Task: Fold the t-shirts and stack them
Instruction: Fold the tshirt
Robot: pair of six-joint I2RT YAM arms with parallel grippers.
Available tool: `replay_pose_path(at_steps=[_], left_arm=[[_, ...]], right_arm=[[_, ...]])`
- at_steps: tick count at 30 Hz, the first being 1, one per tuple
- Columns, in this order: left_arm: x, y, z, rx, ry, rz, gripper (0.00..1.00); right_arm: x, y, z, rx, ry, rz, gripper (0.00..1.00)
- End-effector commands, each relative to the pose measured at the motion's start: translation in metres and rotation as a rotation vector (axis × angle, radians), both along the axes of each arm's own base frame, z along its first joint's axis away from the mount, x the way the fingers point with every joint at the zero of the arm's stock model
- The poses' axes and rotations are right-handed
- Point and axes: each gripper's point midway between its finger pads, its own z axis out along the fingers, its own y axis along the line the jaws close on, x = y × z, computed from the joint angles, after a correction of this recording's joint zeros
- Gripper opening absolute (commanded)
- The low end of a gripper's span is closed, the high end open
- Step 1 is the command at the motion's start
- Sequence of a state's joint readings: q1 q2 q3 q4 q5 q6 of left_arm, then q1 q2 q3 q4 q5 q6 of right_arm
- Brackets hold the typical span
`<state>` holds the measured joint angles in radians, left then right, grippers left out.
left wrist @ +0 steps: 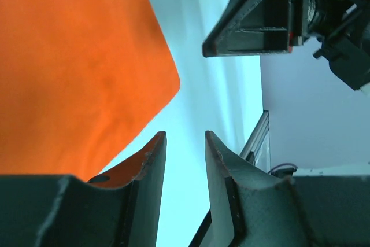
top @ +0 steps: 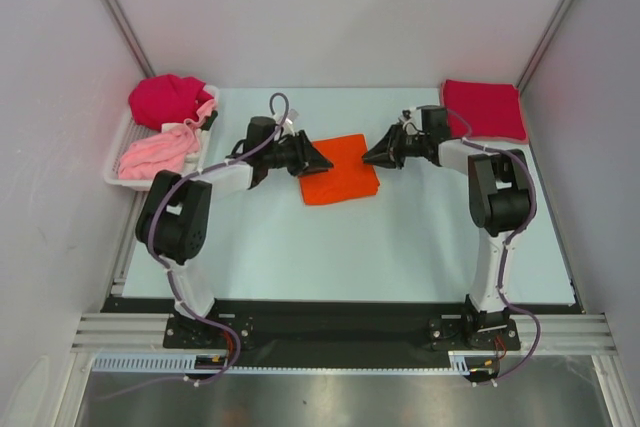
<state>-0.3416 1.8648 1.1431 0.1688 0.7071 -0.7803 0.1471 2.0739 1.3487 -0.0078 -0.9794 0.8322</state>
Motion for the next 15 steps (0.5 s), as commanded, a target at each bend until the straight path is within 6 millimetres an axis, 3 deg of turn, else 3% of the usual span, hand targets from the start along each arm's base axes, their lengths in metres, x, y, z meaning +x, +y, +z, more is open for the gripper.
replay_pose_path(at_steps=[1, 3, 8, 11, 13, 14, 15], left_arm=[[-0.021, 0.017, -0.032, 0.009, 0.051, -0.001, 0.38], [-0.026, 0.025, -0.048, 0.022, 0.073, 0.018, 0.38], [-0.033, 0.058, -0.09, 0.078, 0.123, 0.066, 0.36], [-0.034, 0.068, -0.076, 0.096, 0.086, 0.07, 0.36], [-0.038, 0.074, -0.067, 0.136, 0.078, 0.075, 0.36], [-0.039, 0.075, -0.048, 0.139, 0.023, 0.075, 0.36], [-0.04, 0.078, -0.042, 0.145, 0.012, 0.083, 0.37]], right_arm=[[-0.003, 0.021, -0.016, 0.031, 0.036, 0.035, 0.24], [-0.006, 0.022, -0.025, 0.028, 0.045, 0.041, 0.24], [-0.023, 0.004, -0.051, -0.021, 0.087, 0.02, 0.23], [-0.033, -0.012, -0.053, -0.077, 0.084, 0.012, 0.25], [-0.042, -0.021, -0.036, -0.112, 0.056, 0.003, 0.29], [-0.048, -0.027, -0.034, -0.129, 0.043, -0.003, 0.31], [-0.053, -0.031, -0.02, -0.131, 0.021, -0.009, 0.34]])
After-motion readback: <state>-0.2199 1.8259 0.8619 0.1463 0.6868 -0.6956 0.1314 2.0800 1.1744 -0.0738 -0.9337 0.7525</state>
